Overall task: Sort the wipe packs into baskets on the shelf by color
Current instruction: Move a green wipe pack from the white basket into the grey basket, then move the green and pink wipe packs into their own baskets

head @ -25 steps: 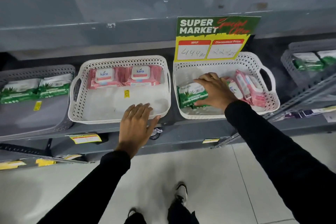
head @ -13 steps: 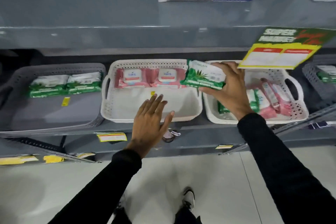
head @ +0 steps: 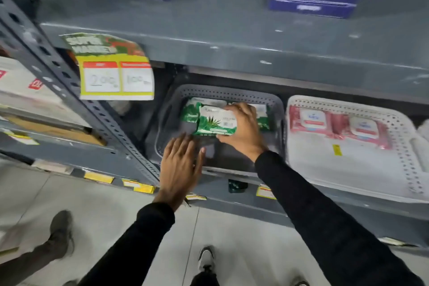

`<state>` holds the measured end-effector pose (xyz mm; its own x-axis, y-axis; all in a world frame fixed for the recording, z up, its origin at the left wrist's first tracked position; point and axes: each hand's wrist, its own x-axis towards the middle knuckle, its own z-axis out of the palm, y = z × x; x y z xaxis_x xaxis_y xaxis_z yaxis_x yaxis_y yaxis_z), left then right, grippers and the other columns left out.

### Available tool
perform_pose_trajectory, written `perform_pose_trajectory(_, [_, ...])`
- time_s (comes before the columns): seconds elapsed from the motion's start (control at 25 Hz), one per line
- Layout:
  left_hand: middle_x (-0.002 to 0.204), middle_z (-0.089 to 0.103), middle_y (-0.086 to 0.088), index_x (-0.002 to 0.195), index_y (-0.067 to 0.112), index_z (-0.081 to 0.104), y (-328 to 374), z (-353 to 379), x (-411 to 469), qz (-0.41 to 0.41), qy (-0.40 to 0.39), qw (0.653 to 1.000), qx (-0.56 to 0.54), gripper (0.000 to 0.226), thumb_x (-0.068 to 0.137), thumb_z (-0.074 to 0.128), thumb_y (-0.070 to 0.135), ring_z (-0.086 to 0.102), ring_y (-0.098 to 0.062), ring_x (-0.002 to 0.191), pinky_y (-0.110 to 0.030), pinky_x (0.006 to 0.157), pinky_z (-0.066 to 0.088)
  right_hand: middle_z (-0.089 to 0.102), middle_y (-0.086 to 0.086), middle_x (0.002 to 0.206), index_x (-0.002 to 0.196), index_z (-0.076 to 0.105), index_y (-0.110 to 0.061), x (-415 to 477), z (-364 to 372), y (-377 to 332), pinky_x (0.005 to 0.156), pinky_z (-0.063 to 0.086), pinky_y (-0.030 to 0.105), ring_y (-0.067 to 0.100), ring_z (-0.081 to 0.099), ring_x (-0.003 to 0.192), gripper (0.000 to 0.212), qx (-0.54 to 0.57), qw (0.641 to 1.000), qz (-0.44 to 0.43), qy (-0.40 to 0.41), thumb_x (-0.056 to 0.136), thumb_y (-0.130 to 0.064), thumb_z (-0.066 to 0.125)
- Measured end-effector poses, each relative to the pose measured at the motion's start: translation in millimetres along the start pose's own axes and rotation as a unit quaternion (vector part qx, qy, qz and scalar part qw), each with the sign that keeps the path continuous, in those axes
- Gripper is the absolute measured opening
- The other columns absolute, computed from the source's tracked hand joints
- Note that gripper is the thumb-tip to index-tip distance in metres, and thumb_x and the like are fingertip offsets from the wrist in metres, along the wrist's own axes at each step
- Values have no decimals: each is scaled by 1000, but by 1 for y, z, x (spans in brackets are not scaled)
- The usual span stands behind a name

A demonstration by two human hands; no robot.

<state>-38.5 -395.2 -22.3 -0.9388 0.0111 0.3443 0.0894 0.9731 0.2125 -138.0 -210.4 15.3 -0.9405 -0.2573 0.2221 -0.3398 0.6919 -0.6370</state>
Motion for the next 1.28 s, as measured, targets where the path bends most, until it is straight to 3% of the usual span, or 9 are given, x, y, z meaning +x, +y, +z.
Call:
perform_pose_trajectory(0.12, [90, 67, -10, 88, 14, 61, -15, -2, -3, 7, 17, 1000, 23, 32, 105, 41, 31, 60, -34, 95, -45, 91, 47, 56, 11, 126, 125, 62, -12, 23, 52, -16, 103, 33, 32, 33, 44, 121, 75, -36, 998, -12, -40, 59, -26, 93])
perform_pose_trajectory(0.2, [78, 65, -7, 77, 17, 58, -13, -2, -5, 6, 27, 999, 28, 32, 104, 43, 26, 57, -32, 85, -43, 82, 45, 57, 10, 126, 124, 61, -12, 27, 70, -18, 104, 40, 42, 33, 48, 121, 76, -88, 994, -42, -41, 59, -32, 94])
perform_pose_trajectory(0.32, [76, 62, -6, 75, 18, 55, -12, 0, -5, 2, 30, 999, 19, 30, 103, 44, 23, 55, -31, 81, -43, 81, 43, 55, 6, 132, 129, 56, -18, 26, 78, -18, 103, 38, 46, 31, 46, 127, 80, -132, 990, -45, -30, 61, -44, 90])
perform_pose_trajectory(0.44, [84, 61, -6, 86, 17, 56, -7, -4, 0, -9, 19, 1000, -9, 27, 104, 39, 28, 55, -31, 85, -43, 81, 41, 50, 4, 143, 139, 50, -22, 21, 61, -16, 106, 34, 49, 28, 39, 136, 90, -130, 991, -29, -33, 62, -53, 86])
perform_pose_trajectory(0.56, [97, 65, -11, 100, 11, 60, 26, -9, 11, 13, 9, 999, -44, 32, 103, 37, 33, 59, -34, 95, -44, 86, 44, 49, 3, 143, 143, 47, -24, 6, 5, 8, 106, 35, 46, 26, 40, 135, 85, -90, 996, -2, 9, 69, -48, 83])
perform_pose_trajectory(0.72, [109, 67, -10, 111, 12, 62, 104, 0, 28, 103, -2, 988, -118, 30, 102, 41, 31, 60, -34, 105, -44, 89, 45, 52, 5, 142, 142, 50, -21, -37, -94, 65, 110, 36, 44, 27, 46, 132, 74, -77, 995, 21, 64, 76, -35, 81])
perform_pose_trajectory(0.96, [118, 69, -7, 116, 14, 62, 270, 31, 18, 238, -46, 951, -191, 31, 102, 41, 32, 61, -31, 117, -43, 100, 45, 54, 7, 144, 142, 51, -16, -158, -272, 183, 115, 35, 42, 28, 46, 135, 75, -88, 971, 162, 151, 75, -22, 83])
perform_pose_trajectory(1.12, [116, 72, -8, 117, 12, 63, 354, 49, 1, 269, -56, 943, -186, 30, 101, 45, 31, 63, -31, 116, -44, 99, 48, 51, 11, 146, 148, 45, -18, -222, -352, 257, 113, 36, 42, 30, 46, 135, 91, -139, 956, 240, 99, 68, -20, 89])
perform_pose_trajectory(1.28, [106, 73, -10, 116, 9, 66, 426, 76, -15, 274, -60, 946, -161, 32, 102, 47, 31, 67, -32, 101, -43, 91, 51, 38, 6, 158, 155, 33, -21, -256, -388, 322, 117, 25, 45, 26, 32, 146, 109, -217, 939, 266, -34, 64, -31, 92])
